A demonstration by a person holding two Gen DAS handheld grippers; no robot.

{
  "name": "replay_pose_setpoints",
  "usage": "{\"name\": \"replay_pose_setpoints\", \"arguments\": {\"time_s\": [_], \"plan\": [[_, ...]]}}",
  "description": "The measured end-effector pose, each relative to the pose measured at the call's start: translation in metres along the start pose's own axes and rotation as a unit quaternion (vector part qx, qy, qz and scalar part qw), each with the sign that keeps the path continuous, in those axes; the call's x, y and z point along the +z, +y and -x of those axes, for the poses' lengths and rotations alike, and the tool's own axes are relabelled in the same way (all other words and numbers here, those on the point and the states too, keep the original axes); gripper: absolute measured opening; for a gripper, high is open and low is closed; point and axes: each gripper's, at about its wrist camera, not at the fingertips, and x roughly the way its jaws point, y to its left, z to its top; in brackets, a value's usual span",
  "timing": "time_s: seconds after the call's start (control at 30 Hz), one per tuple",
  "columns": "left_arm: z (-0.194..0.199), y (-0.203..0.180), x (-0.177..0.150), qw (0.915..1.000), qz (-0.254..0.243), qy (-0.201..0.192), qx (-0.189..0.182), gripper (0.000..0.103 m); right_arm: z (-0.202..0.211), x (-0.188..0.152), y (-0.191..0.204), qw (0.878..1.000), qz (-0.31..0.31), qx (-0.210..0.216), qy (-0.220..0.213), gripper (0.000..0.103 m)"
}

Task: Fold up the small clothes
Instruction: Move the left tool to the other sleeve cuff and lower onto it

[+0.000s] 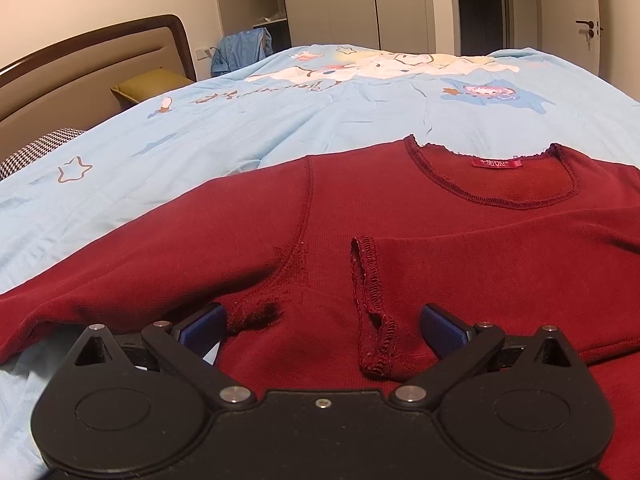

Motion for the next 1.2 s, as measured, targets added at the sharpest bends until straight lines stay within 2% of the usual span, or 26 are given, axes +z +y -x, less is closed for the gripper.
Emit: {"name": "replay_pose_setpoints", "arguments": {"time_s": [0.03,0.17,0.3,0.5,0.53,0.57,0.6,0.67,0.9,1.1,1.13,1.17,1.2], "plan": [[0.0,0.0,-0.001,1.0,0.001,-0.001,0.0,0.103,0.012,-0.008,0.004,1.0,0.02,-0.007,-0.002,0.038],[0.0,0.001,-0.002,1.0,0.006,-0.003,0.0,0.103,0.044,-0.039,0.021,0.996,0.088,-0.022,0.0,0.044],[0.0,0.0,-0.003,1.0,0.006,-0.005,0.001,0.103,0.035,-0.052,0.039,0.99,0.135,-0.035,0.011,0.044],[0.0,0.0,-0.003,0.9999,0.009,-0.005,0.001,0.103,0.012,-0.05,0.057,0.984,0.167,-0.053,-0.014,0.042],[0.0,0.0,-0.003,0.9999,0.009,-0.005,0.001,0.103,0.012,-0.05,0.058,0.984,0.17,-0.053,-0.017,0.039],[0.0,0.0,-0.003,0.9999,0.009,-0.005,0.001,0.103,0.012,-0.051,0.058,0.984,0.172,-0.051,-0.021,0.022],[0.0,0.0,-0.003,0.9999,0.009,-0.005,0.001,0.103,0.013,-0.051,0.056,0.984,0.172,-0.048,-0.022,0.011],[0.0,0.0,-0.003,0.9999,0.009,-0.005,0.0,0.103,0.018,-0.052,0.056,0.983,0.171,-0.054,-0.027,0.007],[0.001,0.003,-0.002,0.9999,0.01,-0.003,-0.009,0.103,0.013,-0.058,0.047,0.988,0.14,-0.057,0.001,0.005],[0.02,0.019,0.001,0.9987,0.03,0.021,-0.035,0.103,0.026,-0.051,0.048,0.99,0.135,-0.044,-0.002,0.011],[0.027,0.024,0.002,0.9982,0.037,0.023,-0.041,0.103,0.031,-0.051,0.048,0.99,0.134,-0.042,-0.003,0.017],[0.034,0.03,0.002,0.9978,0.045,0.022,-0.044,0.103,0.036,-0.051,0.049,0.99,0.135,-0.042,-0.005,0.032],[0.041,0.036,0.003,0.9975,0.052,0.019,-0.045,0.103,0.043,-0.051,0.05,0.99,0.137,-0.039,-0.008,0.04]]}}
